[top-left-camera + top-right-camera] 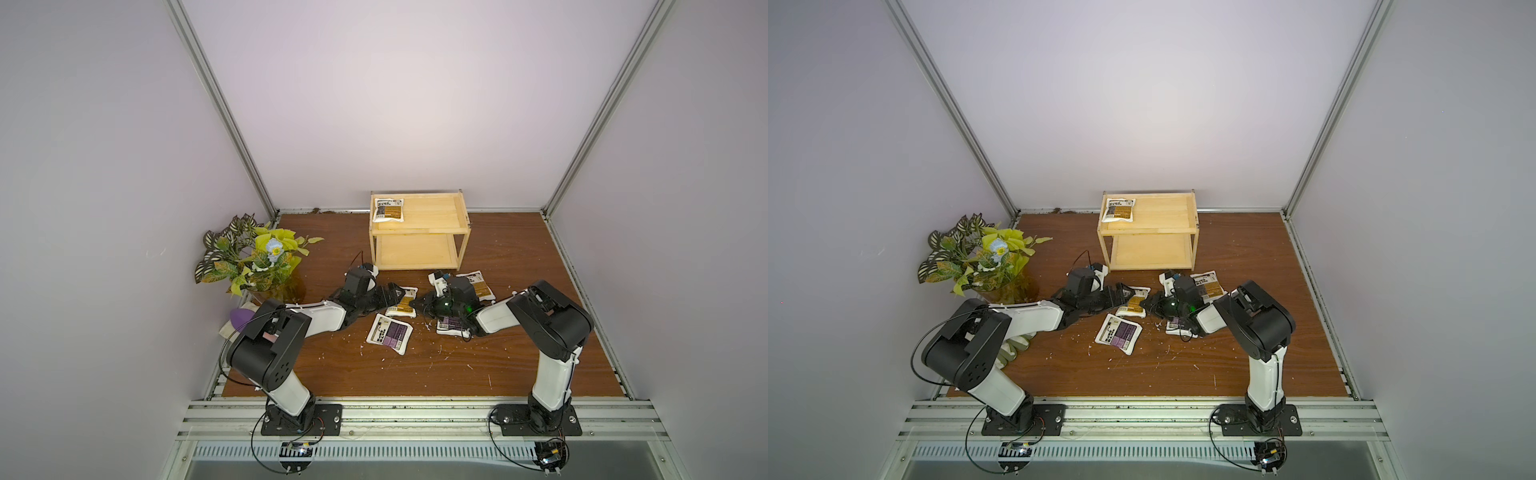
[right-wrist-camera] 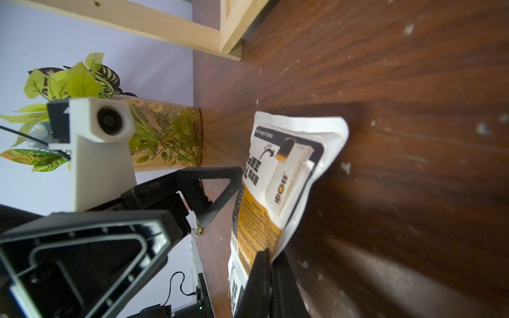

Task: Place the bagged coffee beans on the shelf by color
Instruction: Pick up the bagged coffee beans at the center of the board.

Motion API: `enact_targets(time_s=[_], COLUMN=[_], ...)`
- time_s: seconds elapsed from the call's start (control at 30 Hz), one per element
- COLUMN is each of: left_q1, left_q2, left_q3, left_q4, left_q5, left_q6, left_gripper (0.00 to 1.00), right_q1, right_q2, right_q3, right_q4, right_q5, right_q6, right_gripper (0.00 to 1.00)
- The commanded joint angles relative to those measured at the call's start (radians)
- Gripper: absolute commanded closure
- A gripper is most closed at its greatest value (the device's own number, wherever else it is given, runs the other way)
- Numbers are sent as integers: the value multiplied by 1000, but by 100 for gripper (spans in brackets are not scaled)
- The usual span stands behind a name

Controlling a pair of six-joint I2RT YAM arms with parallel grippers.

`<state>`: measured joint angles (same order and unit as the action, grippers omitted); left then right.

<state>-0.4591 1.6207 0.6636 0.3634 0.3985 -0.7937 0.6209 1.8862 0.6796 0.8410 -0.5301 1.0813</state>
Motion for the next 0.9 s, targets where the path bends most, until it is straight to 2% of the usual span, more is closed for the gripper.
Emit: enact_targets(time_s=[0.0,0.37,0.87], left_q1=[-10,-11,43], left_q2=[-47,-169,-349], left_q3=[41,146,320], left_q4=[-69,-238,-483], left_q5=[-11,-47,-65], left_q6=[45,94,141], left_gripper=[0,0,1], right_q1=[4,3,-22], right_q2=[-65,-208,-484], right_q3=[-9,-12,126], right_q4=[-12,-157,-613], right_q5=[1,9,24], right_q6=[-31,-95,-309], right_gripper=[94,97,97])
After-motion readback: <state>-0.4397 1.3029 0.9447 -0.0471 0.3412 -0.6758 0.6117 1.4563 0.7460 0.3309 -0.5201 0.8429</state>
